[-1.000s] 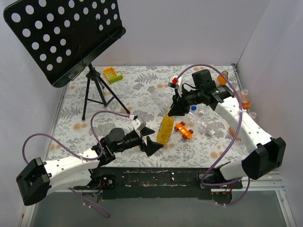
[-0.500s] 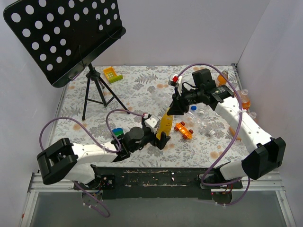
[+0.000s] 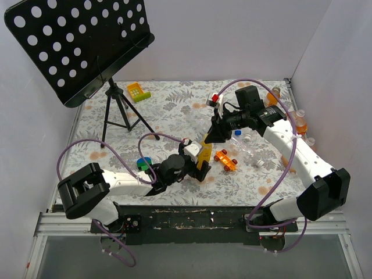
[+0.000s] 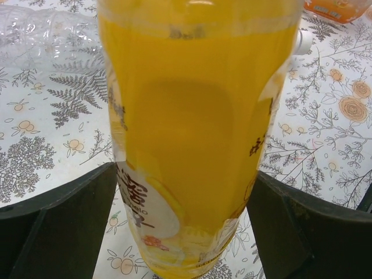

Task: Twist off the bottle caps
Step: Pick up the plastic bottle at the center of the board.

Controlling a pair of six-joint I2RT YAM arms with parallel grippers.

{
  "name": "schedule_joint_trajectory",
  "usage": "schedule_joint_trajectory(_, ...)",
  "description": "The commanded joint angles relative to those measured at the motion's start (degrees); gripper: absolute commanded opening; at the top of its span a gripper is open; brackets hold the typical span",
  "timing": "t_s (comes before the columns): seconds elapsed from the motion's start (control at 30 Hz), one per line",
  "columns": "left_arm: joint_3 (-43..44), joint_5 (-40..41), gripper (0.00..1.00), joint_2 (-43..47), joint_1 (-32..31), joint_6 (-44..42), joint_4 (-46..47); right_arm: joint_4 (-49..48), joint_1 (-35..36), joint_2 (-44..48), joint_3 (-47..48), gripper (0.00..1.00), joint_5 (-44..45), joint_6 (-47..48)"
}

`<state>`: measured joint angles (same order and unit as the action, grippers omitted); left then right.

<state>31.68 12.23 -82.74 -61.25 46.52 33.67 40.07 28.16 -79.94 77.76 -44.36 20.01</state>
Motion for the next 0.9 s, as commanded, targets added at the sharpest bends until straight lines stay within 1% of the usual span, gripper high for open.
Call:
schedule_joint_trajectory(0.0, 2.0, -1.6, 0.85, -0.8, -0.1, -1.1, 1.0, -3.6, 0.1, 1.8, 0.2, 0.01, -4.6, -1.9)
schedule_joint_trajectory(0.17, 1.2, -3.2, 0.83, -1.3, -0.1, -1.1, 3.2, -4.0, 0.1, 2.0, -0.2, 0.01, -5.2, -2.3)
schedule_joint_trajectory(0.23, 1.3, -3.7, 0.79, -1.5, 0.0, -1.3, 3.2, -4.1, 0.1, 2.2, -0.5, 0.01, -5.4, -2.4)
schedule_joint_trajectory(0.37, 2.6, -6.1, 0.56, -2.4, 0.2, -2.0, 1.8, -4.4, 0.1, 2.5, -1.3, 0.01, -5.9, -2.7)
schedule_joint_trajectory(0.43, 3.1, -7.5, 0.46, -2.5, 0.3, -2.0, 0.7, -4.5, 0.1, 2.8, -1.6, 0.01, -5.9, -2.7)
schedule_joint_trajectory(0.5, 3.2, -8.7, 0.30, -2.3, 0.4, -2.2, -0.4, -4.5, 0.1, 3.2, -2.0, 0.01, -6.0, -2.6)
schedule_joint_trajectory(0.6, 2.9, -10.0, 0.15, -0.7, 0.7, -3.3, -2.7, -4.4, -0.3, 3.9, -2.7, 0.01, -5.9, -2.1)
schedule_joint_trajectory(0.7, 1.6, -10.6, 0.07, 2.8, 0.8, -4.6, -5.1, -3.7, -0.4, 4.4, -3.5, 0.01, -5.8, -0.4)
schedule_joint_trajectory(0.83, 0.1, -12.2, 0.02, 9.5, 1.1, -7.5, -11.1, -1.2, -0.4, 5.1, -4.4, 0.01, -7.6, 4.9)
schedule_joint_trajectory(0.87, -0.2, -14.5, 0.00, 11.2, 1.3, -8.3, -12.9, -0.7, -0.4, 5.2, -4.6, 0.01, -7.9, 5.9)
